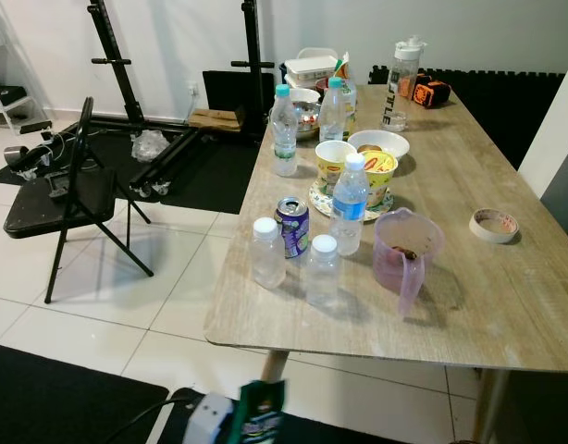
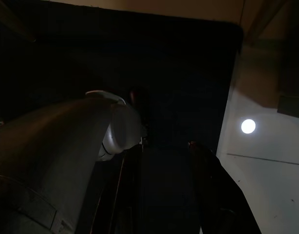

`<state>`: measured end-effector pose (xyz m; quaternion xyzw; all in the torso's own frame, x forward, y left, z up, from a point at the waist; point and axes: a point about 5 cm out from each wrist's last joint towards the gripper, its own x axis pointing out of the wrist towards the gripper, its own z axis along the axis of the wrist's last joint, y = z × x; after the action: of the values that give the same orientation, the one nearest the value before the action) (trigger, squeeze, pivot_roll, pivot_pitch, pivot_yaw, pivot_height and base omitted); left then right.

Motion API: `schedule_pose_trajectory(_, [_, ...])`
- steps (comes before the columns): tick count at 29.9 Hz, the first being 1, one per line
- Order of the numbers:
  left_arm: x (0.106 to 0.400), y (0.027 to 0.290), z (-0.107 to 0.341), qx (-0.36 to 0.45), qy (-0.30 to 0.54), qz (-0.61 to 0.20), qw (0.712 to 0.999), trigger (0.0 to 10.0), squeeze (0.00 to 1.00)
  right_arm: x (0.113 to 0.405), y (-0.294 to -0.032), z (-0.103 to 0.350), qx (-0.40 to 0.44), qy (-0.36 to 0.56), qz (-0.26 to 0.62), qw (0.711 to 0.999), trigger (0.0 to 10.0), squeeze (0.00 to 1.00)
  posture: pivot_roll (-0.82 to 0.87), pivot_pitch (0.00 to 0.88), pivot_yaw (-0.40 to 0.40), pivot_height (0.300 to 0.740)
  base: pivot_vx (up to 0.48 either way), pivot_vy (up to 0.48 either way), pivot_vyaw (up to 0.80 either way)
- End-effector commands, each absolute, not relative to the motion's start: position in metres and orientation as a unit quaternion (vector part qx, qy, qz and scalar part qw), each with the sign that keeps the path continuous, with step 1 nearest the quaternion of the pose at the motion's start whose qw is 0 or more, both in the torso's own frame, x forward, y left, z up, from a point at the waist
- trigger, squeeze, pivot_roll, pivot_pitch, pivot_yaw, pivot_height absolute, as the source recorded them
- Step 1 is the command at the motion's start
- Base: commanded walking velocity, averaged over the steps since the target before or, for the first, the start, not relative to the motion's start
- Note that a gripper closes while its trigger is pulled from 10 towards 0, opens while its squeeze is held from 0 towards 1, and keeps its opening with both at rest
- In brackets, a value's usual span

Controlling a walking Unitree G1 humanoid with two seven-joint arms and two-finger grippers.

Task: Restocking fridge

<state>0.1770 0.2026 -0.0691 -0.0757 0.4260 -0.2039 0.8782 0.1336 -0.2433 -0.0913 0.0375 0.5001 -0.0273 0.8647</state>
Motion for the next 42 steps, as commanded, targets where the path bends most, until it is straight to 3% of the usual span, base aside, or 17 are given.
schedule_pose_trajectory(1, [0.176,0.206,-0.072,-0.102,0.420,-0.153,0.889,10.0,0.00,0.134,-0.244,-0.091,0.039,0.501,-0.033,0.864,10.0,0.00,-0.08,0.065,-0.006,0.740,0.000,0.000,0.00])
schedule_pose_trajectory(7, [0.163,0.228,-0.081,-0.106,0.438,0.015,0.893,10.0,0.00,0.134,-0.244,-0.091,0.037,0.501,-0.033,0.864,10.0,0.00,-0.08,0.057,-0.009,0.740,0.000,0.000,0.00])
schedule_pose_trajectory(12, [0.150,0.230,-0.088,-0.138,0.451,0.070,0.879,10.0,0.00,0.134,-0.244,-0.091,0.036,0.502,-0.034,0.863,10.0,0.00,-0.08,0.052,-0.011,0.740,-0.056,0.000,0.00])
schedule_pose_trajectory(23, [0.125,0.220,-0.100,-0.145,0.490,0.093,0.854,10.0,0.00,0.137,-0.246,-0.090,0.031,0.501,-0.032,0.864,10.0,0.00,-0.08,0.019,-0.015,0.740,-0.391,0.000,0.00])
schedule_pose_trajectory(42, [0.135,0.208,-0.099,-0.144,0.485,0.073,0.860,10.0,0.00,0.136,-0.246,-0.090,0.023,0.508,-0.033,0.860,10.0,0.00,-0.08,0.025,-0.017,0.740,-0.388,0.000,0.00])
